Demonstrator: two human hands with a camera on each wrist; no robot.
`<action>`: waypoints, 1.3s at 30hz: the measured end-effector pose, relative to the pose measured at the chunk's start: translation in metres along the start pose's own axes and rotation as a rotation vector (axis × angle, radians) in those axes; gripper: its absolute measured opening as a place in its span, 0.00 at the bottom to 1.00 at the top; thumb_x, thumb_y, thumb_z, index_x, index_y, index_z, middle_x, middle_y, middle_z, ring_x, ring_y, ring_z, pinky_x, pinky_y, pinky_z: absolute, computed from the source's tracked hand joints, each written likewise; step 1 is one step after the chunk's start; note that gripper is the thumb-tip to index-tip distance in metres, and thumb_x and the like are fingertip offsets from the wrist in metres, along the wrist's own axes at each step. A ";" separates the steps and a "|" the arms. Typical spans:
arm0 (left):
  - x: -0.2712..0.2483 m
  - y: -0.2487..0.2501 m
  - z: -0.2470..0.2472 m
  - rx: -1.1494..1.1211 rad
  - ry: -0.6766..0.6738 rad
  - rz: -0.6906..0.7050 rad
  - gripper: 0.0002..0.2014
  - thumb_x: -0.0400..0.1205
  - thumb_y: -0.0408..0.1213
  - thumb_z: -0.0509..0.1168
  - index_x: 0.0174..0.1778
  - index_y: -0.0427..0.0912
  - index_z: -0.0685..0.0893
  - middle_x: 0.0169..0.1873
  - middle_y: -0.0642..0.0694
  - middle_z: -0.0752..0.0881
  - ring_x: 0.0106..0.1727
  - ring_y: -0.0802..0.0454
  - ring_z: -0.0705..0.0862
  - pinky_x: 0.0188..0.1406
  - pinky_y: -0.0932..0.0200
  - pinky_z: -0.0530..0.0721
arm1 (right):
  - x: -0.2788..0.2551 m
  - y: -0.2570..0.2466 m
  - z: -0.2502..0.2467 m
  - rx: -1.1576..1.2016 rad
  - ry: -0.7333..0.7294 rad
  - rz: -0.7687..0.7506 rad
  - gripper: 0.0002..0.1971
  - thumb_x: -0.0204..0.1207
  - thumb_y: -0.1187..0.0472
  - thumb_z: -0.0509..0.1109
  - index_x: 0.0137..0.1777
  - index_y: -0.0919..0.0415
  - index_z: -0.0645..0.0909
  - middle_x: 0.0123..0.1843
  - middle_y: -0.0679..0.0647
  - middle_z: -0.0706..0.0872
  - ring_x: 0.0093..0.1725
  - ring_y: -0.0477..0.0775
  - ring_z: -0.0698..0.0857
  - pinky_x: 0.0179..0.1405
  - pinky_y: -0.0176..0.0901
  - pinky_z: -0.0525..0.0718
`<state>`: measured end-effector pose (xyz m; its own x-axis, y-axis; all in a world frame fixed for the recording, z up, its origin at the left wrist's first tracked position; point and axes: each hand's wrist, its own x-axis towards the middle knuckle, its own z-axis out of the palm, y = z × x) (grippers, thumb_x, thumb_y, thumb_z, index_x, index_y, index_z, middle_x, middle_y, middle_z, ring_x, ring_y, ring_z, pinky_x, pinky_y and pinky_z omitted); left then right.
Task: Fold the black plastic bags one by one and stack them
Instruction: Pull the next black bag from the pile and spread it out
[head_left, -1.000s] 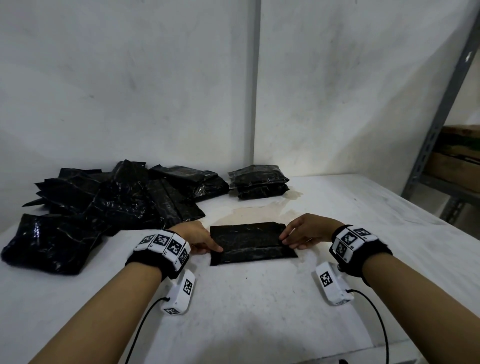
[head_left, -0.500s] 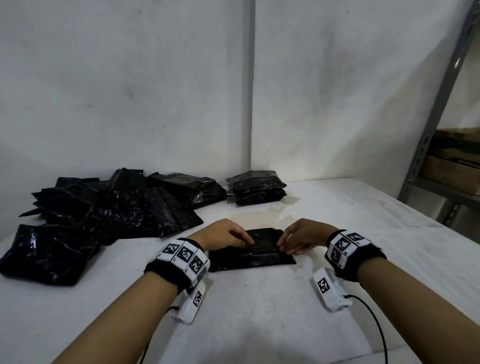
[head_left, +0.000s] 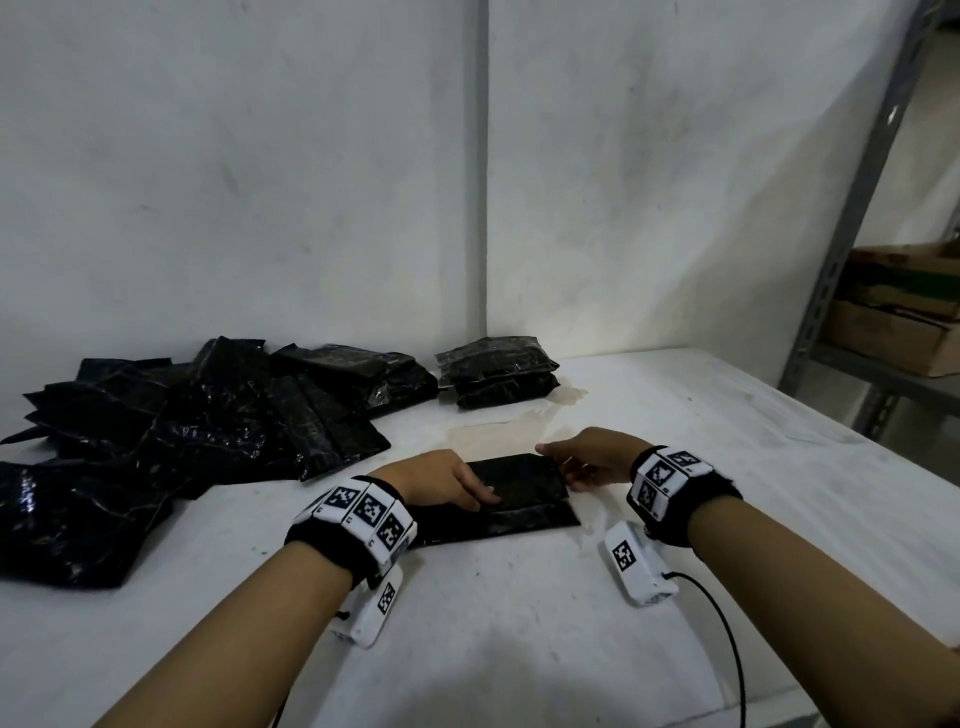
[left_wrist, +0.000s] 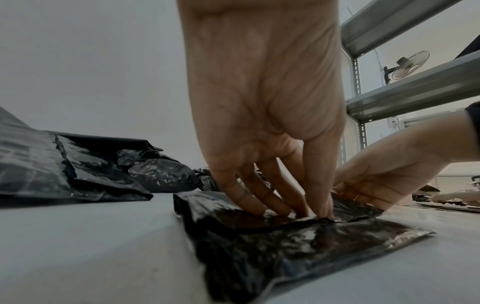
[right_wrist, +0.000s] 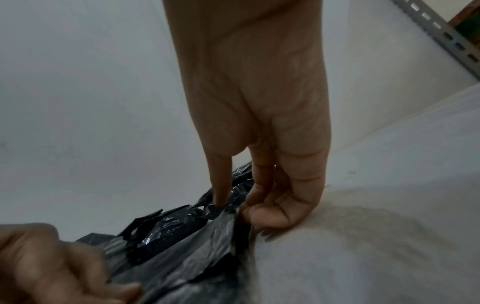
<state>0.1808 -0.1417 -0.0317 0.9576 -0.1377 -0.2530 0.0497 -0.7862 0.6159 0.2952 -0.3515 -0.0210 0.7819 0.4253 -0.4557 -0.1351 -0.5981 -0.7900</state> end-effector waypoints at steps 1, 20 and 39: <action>0.000 -0.001 0.000 -0.004 -0.005 0.007 0.16 0.78 0.29 0.70 0.61 0.44 0.88 0.63 0.51 0.86 0.66 0.62 0.80 0.73 0.69 0.68 | 0.002 0.000 0.002 0.062 0.005 0.010 0.14 0.78 0.57 0.74 0.36 0.62 0.75 0.26 0.54 0.75 0.21 0.46 0.74 0.19 0.32 0.78; -0.001 -0.005 -0.001 0.018 -0.014 0.051 0.17 0.79 0.28 0.68 0.63 0.45 0.87 0.63 0.51 0.86 0.67 0.60 0.80 0.73 0.67 0.69 | -0.011 -0.020 0.018 -0.428 0.025 -0.479 0.10 0.70 0.61 0.81 0.51 0.57 0.89 0.41 0.47 0.87 0.36 0.36 0.81 0.35 0.22 0.77; -0.014 -0.048 -0.029 -0.031 0.581 -0.373 0.12 0.80 0.37 0.71 0.34 0.32 0.85 0.36 0.38 0.84 0.40 0.43 0.84 0.43 0.58 0.81 | -0.006 -0.019 0.043 -0.640 -0.012 -0.448 0.22 0.59 0.60 0.87 0.55 0.54 0.89 0.48 0.48 0.86 0.40 0.35 0.80 0.35 0.26 0.73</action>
<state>0.1731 -0.0847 -0.0366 0.8713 0.4905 -0.0167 0.4050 -0.6993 0.5890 0.2671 -0.3132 -0.0206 0.6717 0.7241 -0.1567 0.5720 -0.6413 -0.5114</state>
